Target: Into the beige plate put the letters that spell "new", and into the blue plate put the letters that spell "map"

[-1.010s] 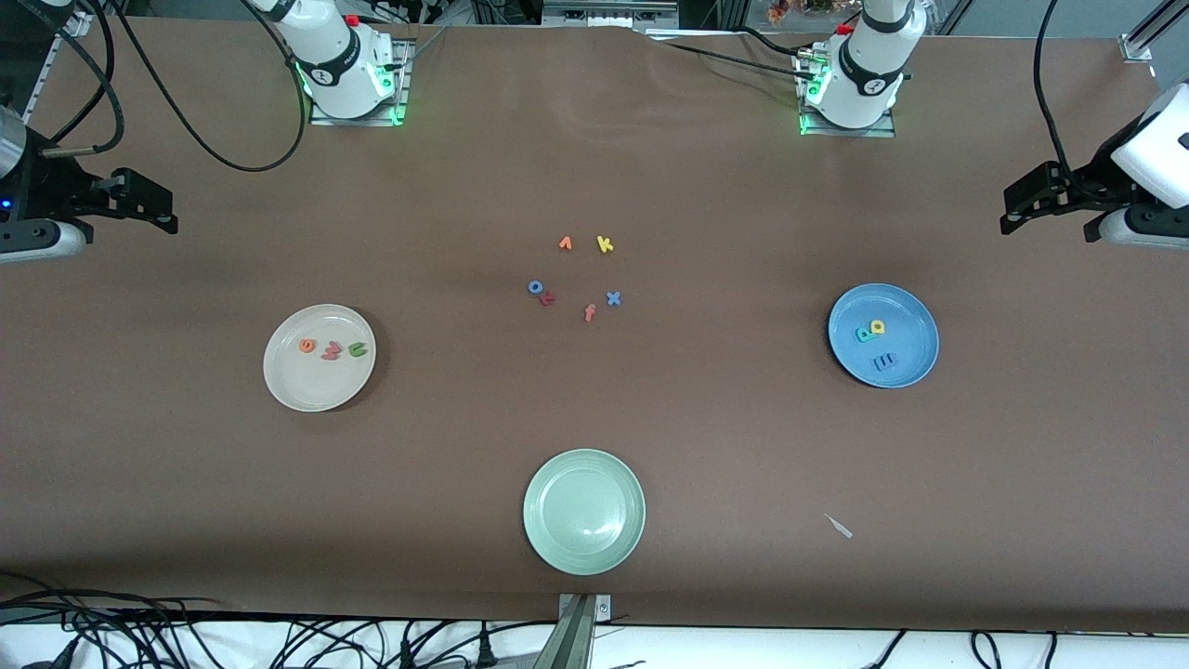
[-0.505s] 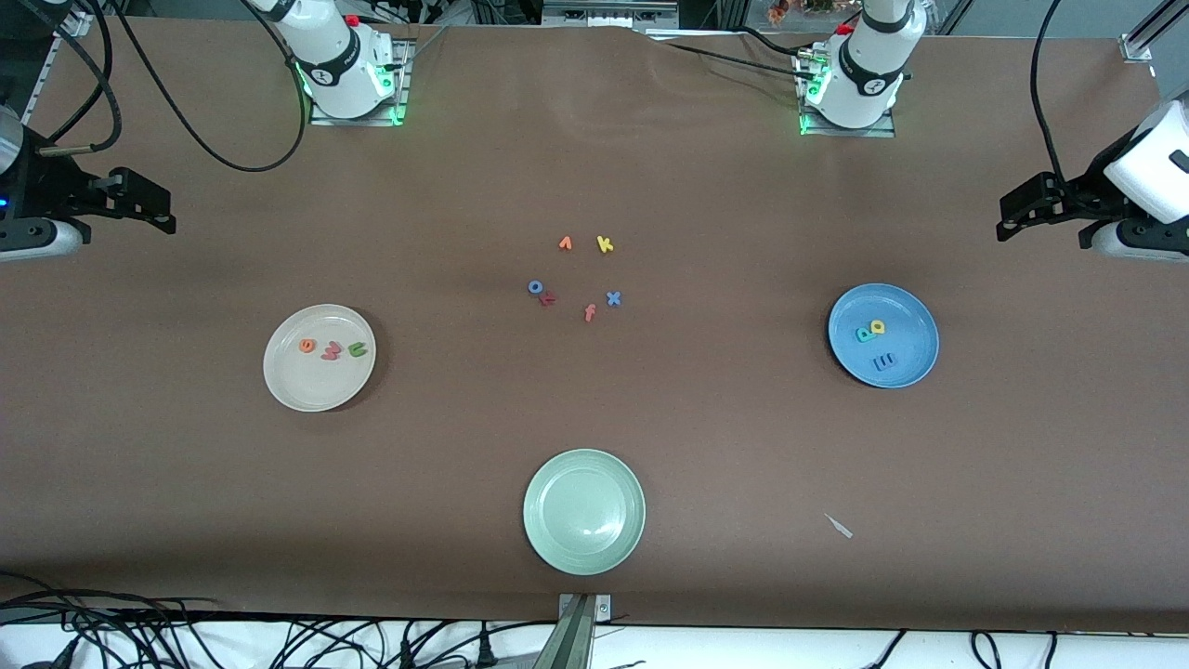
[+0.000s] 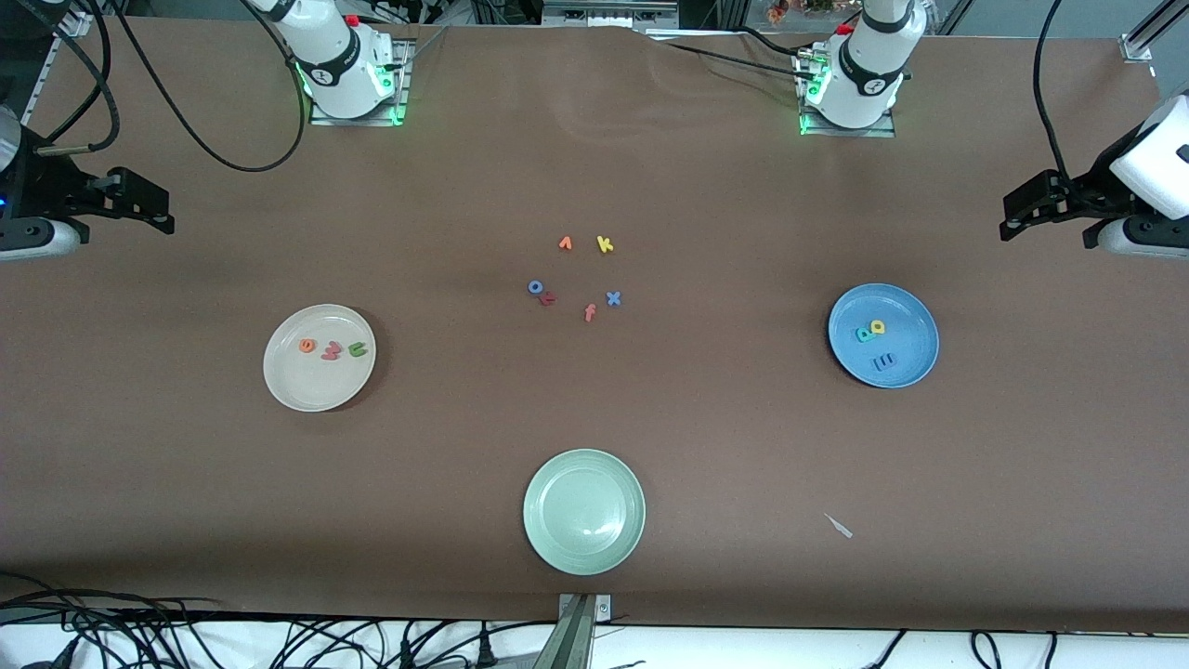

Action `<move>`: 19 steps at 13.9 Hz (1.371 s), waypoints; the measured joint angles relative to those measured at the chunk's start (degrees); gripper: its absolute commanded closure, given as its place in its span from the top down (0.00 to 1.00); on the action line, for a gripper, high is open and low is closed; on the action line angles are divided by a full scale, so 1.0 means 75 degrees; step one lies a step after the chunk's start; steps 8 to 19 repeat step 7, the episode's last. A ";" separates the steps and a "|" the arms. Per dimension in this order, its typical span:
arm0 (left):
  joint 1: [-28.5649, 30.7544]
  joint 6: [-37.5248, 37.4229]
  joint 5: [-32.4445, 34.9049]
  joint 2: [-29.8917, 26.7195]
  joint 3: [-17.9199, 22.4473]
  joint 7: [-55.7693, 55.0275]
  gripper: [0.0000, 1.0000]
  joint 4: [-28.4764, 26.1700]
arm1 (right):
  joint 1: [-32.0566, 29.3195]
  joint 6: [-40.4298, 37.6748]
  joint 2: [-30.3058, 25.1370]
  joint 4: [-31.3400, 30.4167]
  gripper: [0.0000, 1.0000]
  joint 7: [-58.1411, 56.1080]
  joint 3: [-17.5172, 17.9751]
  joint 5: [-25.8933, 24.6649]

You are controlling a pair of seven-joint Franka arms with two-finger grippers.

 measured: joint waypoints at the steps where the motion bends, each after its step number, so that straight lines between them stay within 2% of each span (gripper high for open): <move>1: 0.0000 -0.0001 0.0000 0.0012 0.0000 0.0000 1.00 0.0000 | 0.0000 0.0000 0.0000 0.0000 1.00 0.0000 -0.0003 0.0000; 19: -0.0047 -0.0003 0.0000 0.0185 -0.0036 0.0000 1.00 0.0011 | -0.0003 0.0000 -0.0005 0.0042 1.00 0.0002 -0.0048 0.0000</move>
